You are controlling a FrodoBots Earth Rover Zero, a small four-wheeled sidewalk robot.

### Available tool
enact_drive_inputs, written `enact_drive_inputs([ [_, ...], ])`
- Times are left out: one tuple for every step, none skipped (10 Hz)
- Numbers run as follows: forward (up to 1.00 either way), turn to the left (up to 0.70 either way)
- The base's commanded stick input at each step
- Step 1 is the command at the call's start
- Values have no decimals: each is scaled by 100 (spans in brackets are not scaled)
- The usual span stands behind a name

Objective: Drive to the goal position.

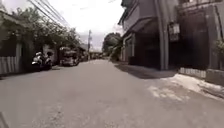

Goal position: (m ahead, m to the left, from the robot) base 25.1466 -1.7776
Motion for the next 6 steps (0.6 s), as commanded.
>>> enact_drive_inputs([
  [50,0],
  [50,0],
  [50,0],
  [50,0],
  [52,0],
  [70,0],
])
